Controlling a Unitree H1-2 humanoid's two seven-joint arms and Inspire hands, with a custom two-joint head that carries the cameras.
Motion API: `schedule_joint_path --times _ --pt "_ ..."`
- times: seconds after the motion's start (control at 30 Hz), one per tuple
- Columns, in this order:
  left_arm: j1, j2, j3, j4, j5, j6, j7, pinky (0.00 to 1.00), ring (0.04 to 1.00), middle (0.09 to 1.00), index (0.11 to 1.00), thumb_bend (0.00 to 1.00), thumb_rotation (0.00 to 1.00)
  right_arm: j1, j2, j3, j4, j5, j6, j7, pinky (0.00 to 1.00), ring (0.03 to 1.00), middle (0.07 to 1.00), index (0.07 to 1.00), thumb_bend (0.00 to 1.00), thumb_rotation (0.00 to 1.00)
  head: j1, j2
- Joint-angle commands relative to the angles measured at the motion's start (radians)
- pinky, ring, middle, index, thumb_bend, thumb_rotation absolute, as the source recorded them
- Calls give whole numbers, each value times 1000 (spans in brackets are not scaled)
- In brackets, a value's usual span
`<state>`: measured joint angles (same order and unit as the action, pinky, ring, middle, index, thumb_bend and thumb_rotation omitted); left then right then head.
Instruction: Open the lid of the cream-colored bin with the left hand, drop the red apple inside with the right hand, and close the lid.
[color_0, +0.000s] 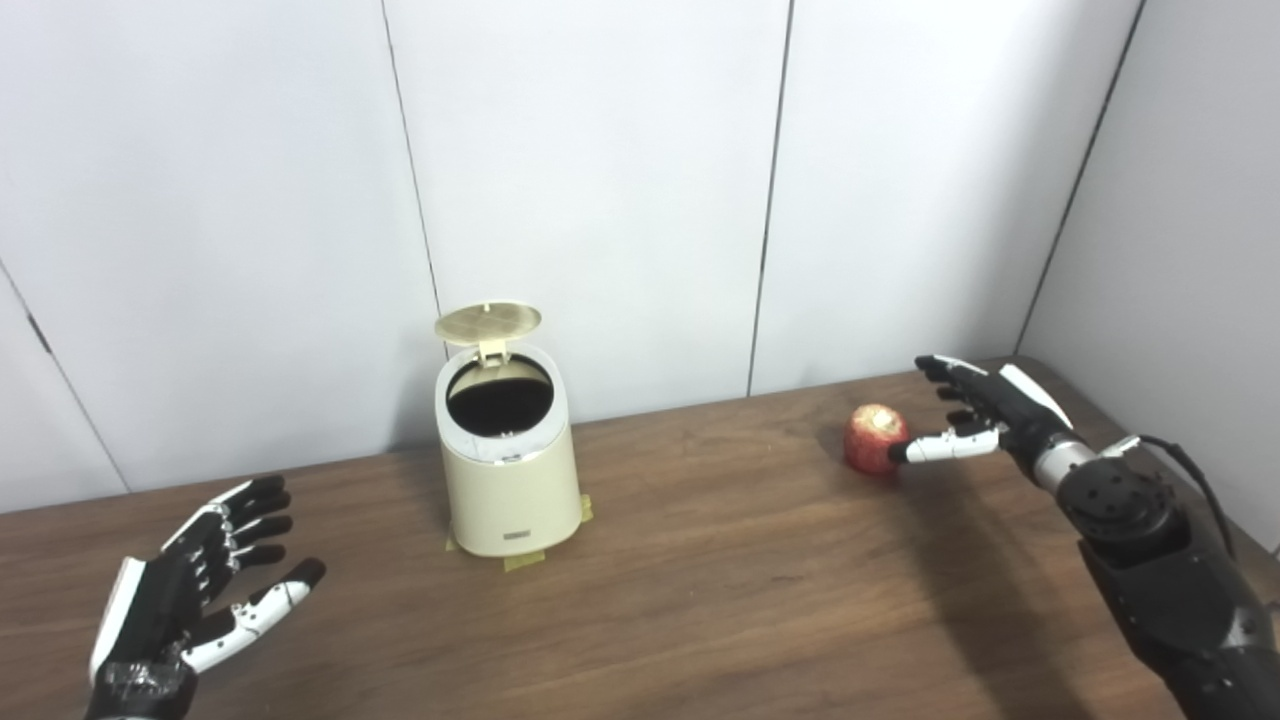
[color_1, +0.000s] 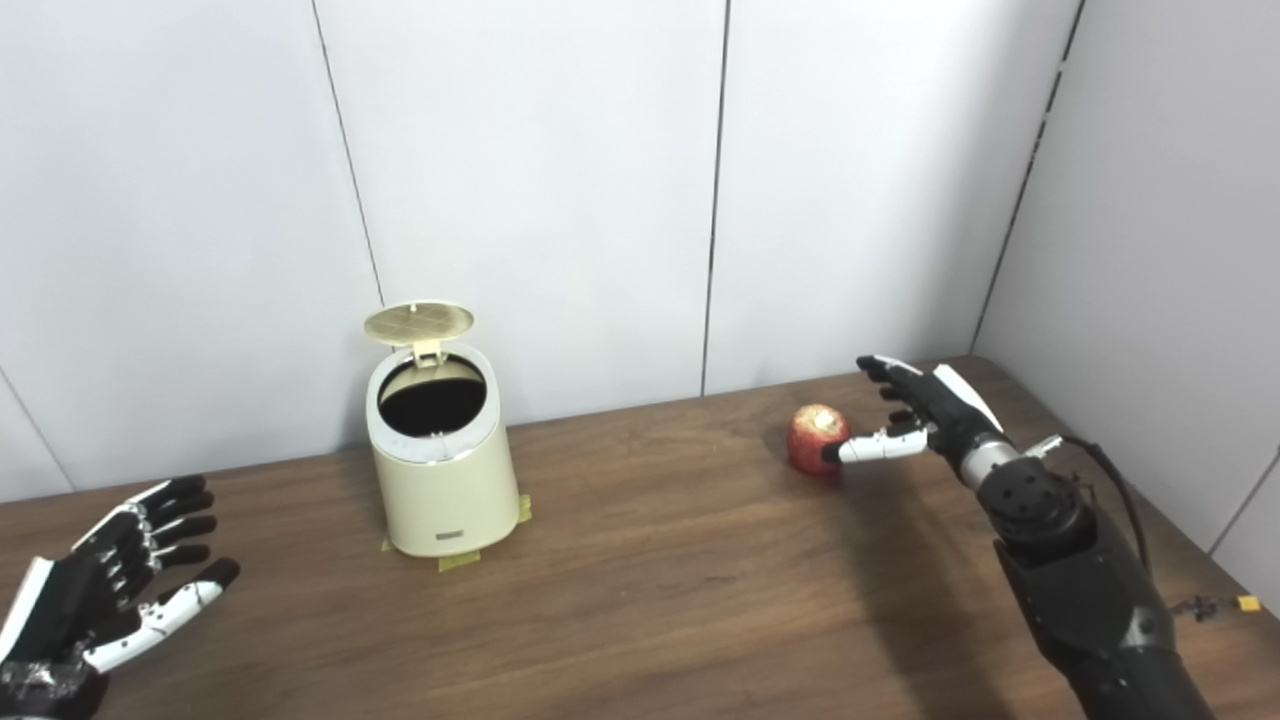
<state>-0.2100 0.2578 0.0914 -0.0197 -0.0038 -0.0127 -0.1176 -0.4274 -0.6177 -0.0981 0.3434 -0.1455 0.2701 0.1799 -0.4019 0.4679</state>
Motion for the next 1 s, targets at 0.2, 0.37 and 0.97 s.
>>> schedule_joint_path --times 0.2,0.37,0.97 --pt "-28 4 -2 -55 6 -4 8 716 777 807 811 623 79 -96 -6 20 85 -8 -29 -19 863 919 925 911 821 166 11 5" --pt "-27 1 -4 -61 -2 3 3 719 780 812 815 623 83 -115 19 25 143 6 -74 -22 865 897 906 893 804 110 13 5" --pt "-23 3 -16 -66 20 -12 1 697 767 809 806 591 73 -179 54 183 343 -210 -309 -245 742 665 526 549 575 2 30 19"
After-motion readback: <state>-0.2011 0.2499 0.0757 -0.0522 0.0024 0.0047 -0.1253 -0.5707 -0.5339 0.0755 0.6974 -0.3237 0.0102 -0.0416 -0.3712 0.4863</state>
